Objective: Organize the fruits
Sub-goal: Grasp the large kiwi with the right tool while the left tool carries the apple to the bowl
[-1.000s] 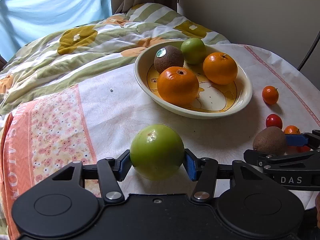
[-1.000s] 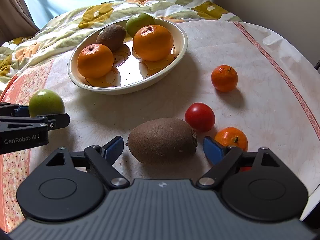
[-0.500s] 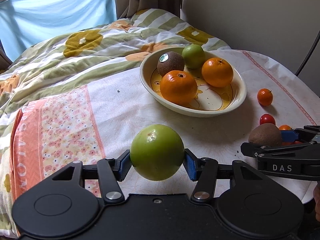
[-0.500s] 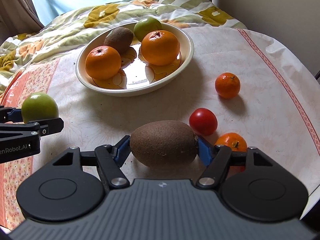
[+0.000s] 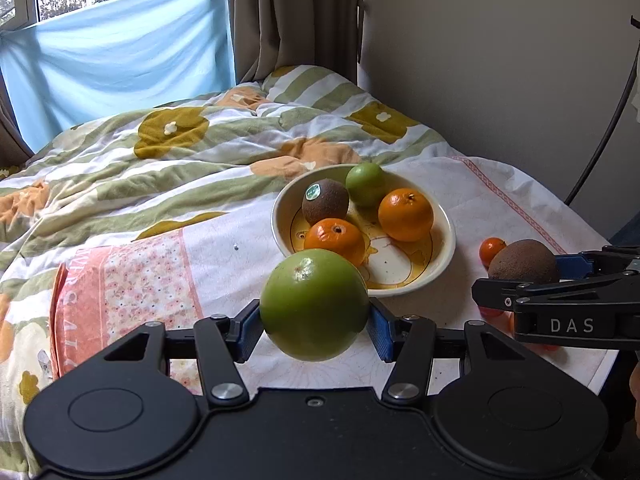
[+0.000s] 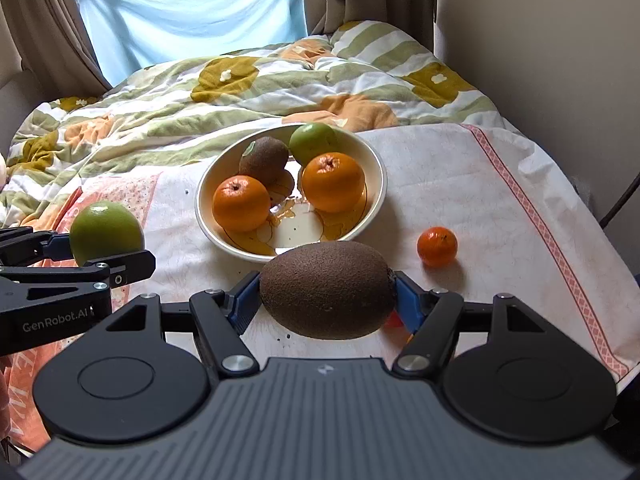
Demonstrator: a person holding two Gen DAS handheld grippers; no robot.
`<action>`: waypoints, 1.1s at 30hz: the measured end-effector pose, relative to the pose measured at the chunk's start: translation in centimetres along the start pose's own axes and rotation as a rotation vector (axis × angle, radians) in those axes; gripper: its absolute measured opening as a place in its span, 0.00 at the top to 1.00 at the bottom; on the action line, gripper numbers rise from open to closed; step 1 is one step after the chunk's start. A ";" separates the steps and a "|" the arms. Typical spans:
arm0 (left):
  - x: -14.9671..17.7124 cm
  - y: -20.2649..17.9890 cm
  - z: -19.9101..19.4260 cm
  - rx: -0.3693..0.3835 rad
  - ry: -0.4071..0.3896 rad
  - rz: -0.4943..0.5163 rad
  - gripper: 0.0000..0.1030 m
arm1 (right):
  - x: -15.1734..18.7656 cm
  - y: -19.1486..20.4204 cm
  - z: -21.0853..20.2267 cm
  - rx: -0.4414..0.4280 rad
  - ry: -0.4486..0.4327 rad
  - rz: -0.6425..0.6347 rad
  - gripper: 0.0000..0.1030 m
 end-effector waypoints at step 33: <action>-4.3 -8.8 11.1 -0.117 0.121 -0.039 0.40 | -10.1 -8.0 9.5 -0.201 0.058 -0.214 0.19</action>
Point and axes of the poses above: each gripper's, at about its wrist camera, not at the fingertips, and z roughly the way its jaws point, y to its left, x to its underside, the point moved 2 cm from there along z, roughly the way its jaws point, and after that the axes turned 1 degree about -x, right-handed, at the moved point
